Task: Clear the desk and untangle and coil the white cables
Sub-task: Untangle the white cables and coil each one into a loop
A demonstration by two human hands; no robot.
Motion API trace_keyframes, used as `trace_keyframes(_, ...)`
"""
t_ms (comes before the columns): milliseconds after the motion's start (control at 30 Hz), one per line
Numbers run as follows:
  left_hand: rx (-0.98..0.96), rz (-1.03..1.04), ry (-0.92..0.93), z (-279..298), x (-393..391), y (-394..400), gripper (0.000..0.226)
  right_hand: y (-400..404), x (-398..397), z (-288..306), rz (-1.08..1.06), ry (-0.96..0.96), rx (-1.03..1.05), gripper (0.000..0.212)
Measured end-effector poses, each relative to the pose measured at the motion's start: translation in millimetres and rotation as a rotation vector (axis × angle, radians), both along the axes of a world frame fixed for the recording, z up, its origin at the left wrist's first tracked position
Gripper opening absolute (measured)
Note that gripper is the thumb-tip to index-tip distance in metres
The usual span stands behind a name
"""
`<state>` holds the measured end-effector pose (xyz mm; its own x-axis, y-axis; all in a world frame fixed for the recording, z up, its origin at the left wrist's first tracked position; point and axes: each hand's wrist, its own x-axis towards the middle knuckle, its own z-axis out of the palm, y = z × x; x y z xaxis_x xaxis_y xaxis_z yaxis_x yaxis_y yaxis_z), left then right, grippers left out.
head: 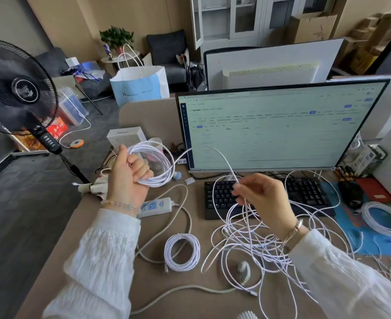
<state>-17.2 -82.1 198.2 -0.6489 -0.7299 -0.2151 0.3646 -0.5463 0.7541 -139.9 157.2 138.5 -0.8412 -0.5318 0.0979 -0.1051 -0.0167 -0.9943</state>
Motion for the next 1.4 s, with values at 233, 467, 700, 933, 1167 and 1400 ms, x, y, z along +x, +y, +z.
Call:
trace_keyframes(233, -0.208, -0.080, -0.142, -7.5, -6.6, 34.2, 0.053, -21.7, 35.5, 52.3, 0.113, 0.107, -0.122, 0.016)
trace_keyframes(467, -0.244, -0.168, -0.080, -3.4, -14.2, 84.2, 0.045, -46.9, 72.4, 45.4, 0.125, 0.241, -0.073, 0.014)
trace_keyframes(700, -0.130, -0.314, -0.025, 6.2, -17.2, 82.5, 0.047, -44.7, 78.8, 38.0, 0.104, 0.238, -0.054, 0.016)
trace_keyframes(933, 0.201, -0.412, 0.331, 9.8, -8.7, 59.3, 0.036, -33.5, 68.4, 19.9, 0.259, 0.205, -0.009, 0.013)
trace_keyframes(1167, 0.198, -0.459, 0.392, 29.6, 3.5, 20.5, 0.041, -1.0, 21.9, -39.2, 0.509, 0.135, 0.463, 0.027)
trace_keyframes(1400, 0.082, -0.358, 0.257, 36.3, 15.1, -3.5, 0.036, 26.3, -32.2, -74.5, 0.451, -0.040, 0.528, 0.016)
